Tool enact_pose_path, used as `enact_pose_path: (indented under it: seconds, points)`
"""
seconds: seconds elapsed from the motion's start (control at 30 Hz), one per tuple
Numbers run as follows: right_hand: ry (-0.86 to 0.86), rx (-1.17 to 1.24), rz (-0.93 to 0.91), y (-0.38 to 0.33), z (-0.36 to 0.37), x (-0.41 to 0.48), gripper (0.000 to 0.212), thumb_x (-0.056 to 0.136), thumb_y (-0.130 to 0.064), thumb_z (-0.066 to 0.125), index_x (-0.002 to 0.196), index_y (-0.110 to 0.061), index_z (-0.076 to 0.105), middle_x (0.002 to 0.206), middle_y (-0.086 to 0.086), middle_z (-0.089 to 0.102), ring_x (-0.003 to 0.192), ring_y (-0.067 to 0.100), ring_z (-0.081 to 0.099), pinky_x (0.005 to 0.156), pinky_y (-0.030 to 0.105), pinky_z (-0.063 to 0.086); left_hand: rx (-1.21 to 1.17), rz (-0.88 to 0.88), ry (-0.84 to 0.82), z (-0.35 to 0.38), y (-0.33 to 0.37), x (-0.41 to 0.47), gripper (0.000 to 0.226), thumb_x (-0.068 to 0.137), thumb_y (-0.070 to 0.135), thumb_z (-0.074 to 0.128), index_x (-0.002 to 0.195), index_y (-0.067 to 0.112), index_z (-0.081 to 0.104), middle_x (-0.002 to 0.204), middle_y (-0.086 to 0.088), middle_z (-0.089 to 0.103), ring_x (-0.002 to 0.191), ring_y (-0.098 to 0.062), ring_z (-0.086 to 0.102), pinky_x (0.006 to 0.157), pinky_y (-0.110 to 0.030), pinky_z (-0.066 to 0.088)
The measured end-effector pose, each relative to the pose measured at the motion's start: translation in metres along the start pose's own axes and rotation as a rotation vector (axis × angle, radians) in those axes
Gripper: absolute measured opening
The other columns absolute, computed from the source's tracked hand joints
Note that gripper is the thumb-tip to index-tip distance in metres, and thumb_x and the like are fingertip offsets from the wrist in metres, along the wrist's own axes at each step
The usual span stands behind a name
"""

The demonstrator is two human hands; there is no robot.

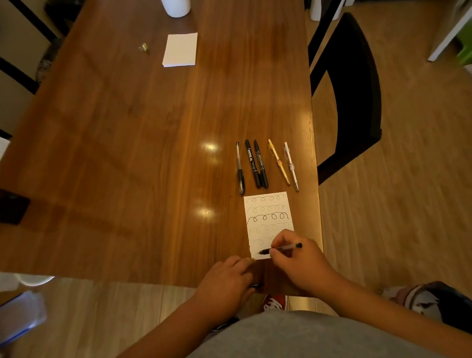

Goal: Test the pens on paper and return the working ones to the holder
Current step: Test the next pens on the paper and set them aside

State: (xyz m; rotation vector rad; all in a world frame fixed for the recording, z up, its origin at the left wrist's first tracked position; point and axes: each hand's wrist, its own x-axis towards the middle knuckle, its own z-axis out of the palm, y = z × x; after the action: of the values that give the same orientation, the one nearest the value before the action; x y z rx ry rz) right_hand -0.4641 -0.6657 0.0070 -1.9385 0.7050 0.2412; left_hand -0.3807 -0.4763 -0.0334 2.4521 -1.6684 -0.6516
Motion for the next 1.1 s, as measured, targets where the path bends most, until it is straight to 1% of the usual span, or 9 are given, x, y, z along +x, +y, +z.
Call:
enact_pose_path:
  seconds: [0.13,0.3,0.47,0.63,0.7,0.77,0.83,1.0,1.1]
  points:
    - [-0.013,-0.033,-0.011,0.000,0.003,0.003,0.004,0.093,-0.025,0.061,0.089,-0.025,0.061,0.084,-0.005,0.064,0.080,0.014,0.061,0.072,0.035,0.056,0.001,0.001,-0.001,0.001,0.000,0.000,0.037,0.097,0.042,0.046,0.125,0.022,0.058,0.147,0.004,0.040,0.128,-0.016,0.037,0.098,-0.034,0.037]
    - [-0.047,-0.104,-0.022,0.002,0.007,0.005,0.005,0.094,-0.027,0.058,0.090,-0.028,0.060,0.085,-0.008,0.064,0.079,0.013,0.061,0.072,0.031,0.057,-0.004,-0.008,0.001,0.003,0.002,0.000,0.036,0.097,0.042,0.046,0.125,0.022,0.059,0.147,0.003,0.041,0.129,-0.017,0.036,0.100,-0.036,0.037]
    - [-0.008,-0.123,-0.030,0.002,0.008,0.007,0.003,0.095,-0.027,0.058,0.093,-0.026,0.060,0.085,-0.006,0.064,0.078,0.012,0.060,0.071,0.031,0.057,0.015,0.008,0.041,0.006,0.001,0.000,0.035,0.096,0.042,0.048,0.119,0.021,0.063,0.143,0.000,0.046,0.129,-0.019,0.039,0.101,-0.038,0.037]
    - [0.027,-0.143,-0.032,0.004,0.005,0.006,0.004,0.095,-0.026,0.059,0.092,-0.024,0.060,0.084,-0.006,0.064,0.077,0.012,0.060,0.069,0.030,0.056,0.079,0.050,0.046,0.008,0.002,0.009,0.033,0.097,0.039,0.048,0.115,0.018,0.065,0.142,-0.007,0.047,0.143,-0.023,0.026,0.119,-0.042,0.018]
    - [0.037,-0.134,-0.032,0.006,0.003,0.005,0.005,0.095,-0.024,0.059,0.090,-0.025,0.059,0.085,-0.006,0.064,0.078,0.011,0.060,0.069,0.030,0.056,0.053,0.032,0.034,0.005,0.003,0.013,0.032,0.097,0.038,0.049,0.115,0.017,0.064,0.138,-0.008,0.047,0.133,-0.022,0.039,0.115,-0.041,0.029]
    - [0.042,-0.115,-0.028,0.008,0.001,0.003,0.007,0.094,-0.023,0.060,0.088,-0.025,0.058,0.088,-0.005,0.064,0.078,0.010,0.058,0.072,0.032,0.056,0.037,0.030,0.041,0.000,0.004,0.015,0.030,0.096,0.038,0.050,0.112,0.017,0.063,0.125,-0.005,0.050,0.112,-0.018,0.049,0.101,-0.038,0.043]
    - [0.053,-0.107,-0.019,0.010,-0.001,0.002,0.007,0.094,-0.023,0.060,0.087,-0.025,0.058,0.088,-0.005,0.064,0.077,0.009,0.057,0.071,0.031,0.056,0.037,0.035,0.031,-0.004,0.005,0.015,0.031,0.096,0.039,0.049,0.112,0.017,0.062,0.118,-0.003,0.049,0.106,-0.016,0.050,0.094,-0.036,0.046]
    - [0.060,-0.116,-0.013,0.017,-0.004,-0.001,0.005,0.094,-0.026,0.059,0.090,-0.024,0.059,0.084,-0.009,0.062,0.078,0.010,0.059,0.068,0.031,0.055,0.031,0.045,0.005,-0.005,0.006,0.014,0.036,0.098,0.039,0.045,0.122,0.017,0.060,0.144,-0.005,0.038,0.129,-0.018,0.040,0.107,-0.037,0.036]
    - [0.045,-0.111,-0.004,0.018,-0.004,-0.003,0.005,0.095,-0.028,0.058,0.090,-0.027,0.058,0.085,-0.009,0.062,0.079,0.010,0.060,0.066,0.028,0.055,0.036,0.037,-0.003,-0.006,0.007,0.015,0.036,0.098,0.039,0.045,0.124,0.018,0.059,0.147,-0.005,0.037,0.133,-0.018,0.036,0.108,-0.038,0.034]
